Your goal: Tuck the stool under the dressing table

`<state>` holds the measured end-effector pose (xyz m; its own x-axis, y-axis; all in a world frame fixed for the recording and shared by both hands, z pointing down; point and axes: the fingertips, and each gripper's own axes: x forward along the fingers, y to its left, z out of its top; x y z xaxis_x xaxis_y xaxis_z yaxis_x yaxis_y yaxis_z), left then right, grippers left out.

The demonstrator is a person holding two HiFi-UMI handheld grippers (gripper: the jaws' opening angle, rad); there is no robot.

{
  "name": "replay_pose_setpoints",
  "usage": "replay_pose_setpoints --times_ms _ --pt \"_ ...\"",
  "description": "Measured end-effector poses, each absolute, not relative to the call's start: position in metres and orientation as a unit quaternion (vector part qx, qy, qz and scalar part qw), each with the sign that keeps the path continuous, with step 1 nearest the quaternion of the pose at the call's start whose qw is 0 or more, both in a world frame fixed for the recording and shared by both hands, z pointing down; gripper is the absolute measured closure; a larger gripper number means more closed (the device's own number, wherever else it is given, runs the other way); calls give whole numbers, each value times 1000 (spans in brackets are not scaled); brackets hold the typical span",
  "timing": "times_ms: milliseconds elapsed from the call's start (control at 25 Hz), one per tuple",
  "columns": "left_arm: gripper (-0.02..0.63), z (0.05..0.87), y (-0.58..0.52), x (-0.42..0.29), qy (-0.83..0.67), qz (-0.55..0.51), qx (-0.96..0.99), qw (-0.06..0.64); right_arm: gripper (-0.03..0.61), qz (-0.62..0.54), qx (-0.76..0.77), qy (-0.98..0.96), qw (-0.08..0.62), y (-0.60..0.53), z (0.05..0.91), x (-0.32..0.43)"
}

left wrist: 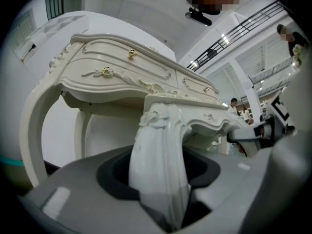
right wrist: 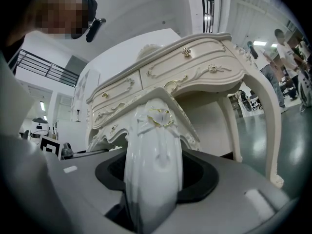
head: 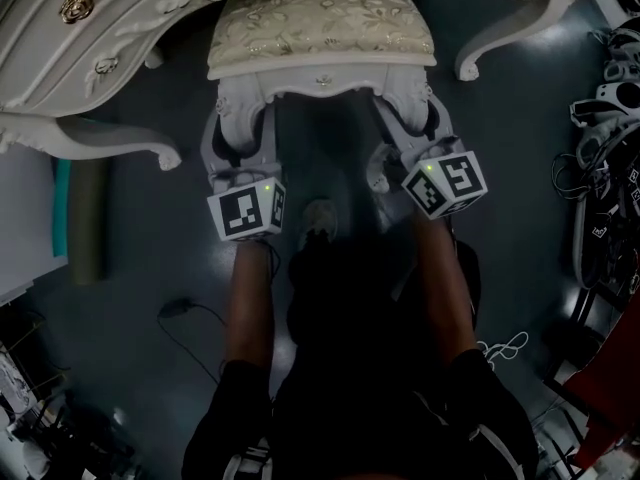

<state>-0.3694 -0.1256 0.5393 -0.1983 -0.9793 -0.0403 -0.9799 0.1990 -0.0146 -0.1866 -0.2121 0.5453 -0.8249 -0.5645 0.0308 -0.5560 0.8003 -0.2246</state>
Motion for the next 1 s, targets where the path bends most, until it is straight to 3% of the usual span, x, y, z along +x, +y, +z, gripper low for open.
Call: replay_pose_setpoints --times_ms 240,1000 --pt "368 546 -122 -368 771 -26 -636 7 334 -101 -289 952 21 -207 548 -186" --pt "367 590 -73 -343 752 -88 -650 -71 334 -114 -277 947 -117 -148 598 -158"
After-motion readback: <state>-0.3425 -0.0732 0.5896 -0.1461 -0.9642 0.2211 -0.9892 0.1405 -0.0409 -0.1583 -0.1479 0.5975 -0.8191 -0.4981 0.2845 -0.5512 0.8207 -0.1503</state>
